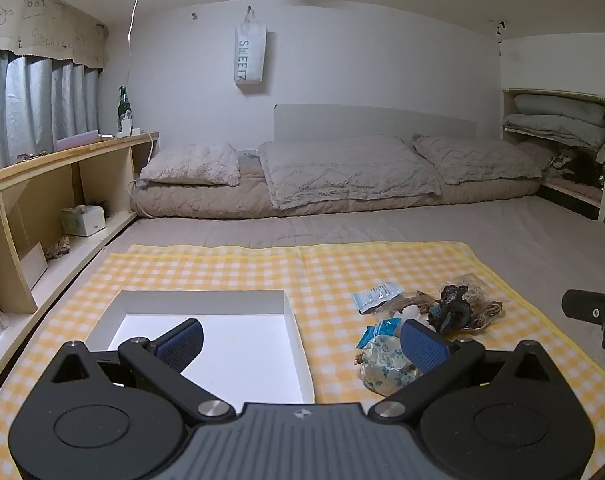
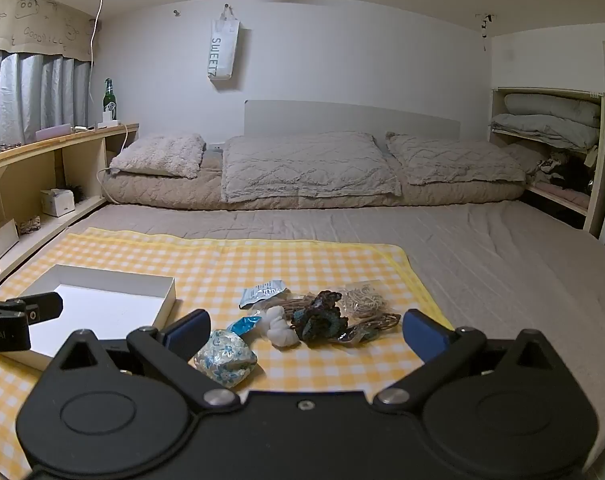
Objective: Organize soft objects
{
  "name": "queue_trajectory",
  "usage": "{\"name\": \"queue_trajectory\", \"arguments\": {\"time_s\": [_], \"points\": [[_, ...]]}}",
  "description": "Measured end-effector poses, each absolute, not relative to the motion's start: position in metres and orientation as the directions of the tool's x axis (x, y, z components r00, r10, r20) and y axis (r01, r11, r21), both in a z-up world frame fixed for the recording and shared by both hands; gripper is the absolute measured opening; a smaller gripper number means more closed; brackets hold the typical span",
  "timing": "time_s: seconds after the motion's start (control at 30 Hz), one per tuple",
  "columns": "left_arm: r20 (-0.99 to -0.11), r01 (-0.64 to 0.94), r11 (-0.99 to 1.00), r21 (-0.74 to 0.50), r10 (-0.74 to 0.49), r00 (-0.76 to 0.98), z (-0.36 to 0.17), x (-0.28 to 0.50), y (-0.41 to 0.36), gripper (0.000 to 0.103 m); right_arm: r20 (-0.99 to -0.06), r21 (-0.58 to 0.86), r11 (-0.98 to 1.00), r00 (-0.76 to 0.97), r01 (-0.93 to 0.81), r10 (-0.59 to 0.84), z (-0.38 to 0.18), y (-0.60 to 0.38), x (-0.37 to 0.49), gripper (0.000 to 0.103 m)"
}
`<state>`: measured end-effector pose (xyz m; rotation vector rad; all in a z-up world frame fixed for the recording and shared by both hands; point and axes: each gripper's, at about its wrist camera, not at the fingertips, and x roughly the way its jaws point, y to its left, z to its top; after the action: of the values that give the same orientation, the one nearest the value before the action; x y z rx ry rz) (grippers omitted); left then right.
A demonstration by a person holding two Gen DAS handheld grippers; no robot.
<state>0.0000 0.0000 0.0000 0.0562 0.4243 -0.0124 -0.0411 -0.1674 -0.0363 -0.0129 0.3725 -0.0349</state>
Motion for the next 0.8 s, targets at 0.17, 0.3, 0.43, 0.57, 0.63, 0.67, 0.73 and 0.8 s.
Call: {"name": "queue_trajectory", "arguments": {"time_s": [0.17,0.3,0.43,0.57,0.63,0.67,0.73,0.8], "points": [[-0.412,0.023,0.998,0.053,0.001,0.911,0.0001,-0.0006,-0.0003,0.103,-0.364,-0.018,0.999,0.931,0.033,-0.037,-0.0365,-0.1676,-0.041,0.103],[-0.412,0.022,0.998,0.052,0.001,0.911,-0.0023,-0.0045,-0.0043,0.103,-0.365,-0.017,0.999,0.93,0.033,-0.037,-0.0365,-0.1676,-0.0411,0.103],[-0.415,0.022,0.998,0.051,0.001,0.91,-0.0015,-0.003,-0.0032,0.103,-0.365,-0.017,0.999,0.93,0.032,-0.036,-0.0365,-0.1677,-0.0411,0.103],[-0.414,0.021,0.999,0.049,0.001,0.91,-0.0017,-0.0039,-0.0036,0.103,-0.366,-0.016,0.999,0.93,0.033,-0.037,-0.0367,-0.1678,-0.0411,0.103],[-0.416,0.022,0.999,0.049,0.0,0.91,-0.0013,-0.0028,-0.003,0.103,-0.366,-0.016,0.999,0.93,0.033,-0.037,-0.0367,-0.1679,-0.0412,0.103],[-0.416,0.022,0.999,0.049,0.0,0.909,-0.0012,-0.0028,-0.0031,0.103,-0.366,-0.016,0.999,0.93,0.033,-0.036,-0.0368,-0.1679,-0.0411,0.103],[-0.417,0.022,0.999,0.049,0.001,0.909,-0.001,-0.0026,-0.0031,0.103,-0.366,-0.016,0.999,0.93,0.033,-0.036,-0.0369,-0.168,-0.0412,0.103],[-0.417,0.022,0.999,0.05,0.0,0.909,-0.0017,-0.0023,-0.0017,0.103,-0.367,-0.016,0.999,0.93,0.033,-0.036,-0.0369,-0.1681,-0.0412,0.103]]}}
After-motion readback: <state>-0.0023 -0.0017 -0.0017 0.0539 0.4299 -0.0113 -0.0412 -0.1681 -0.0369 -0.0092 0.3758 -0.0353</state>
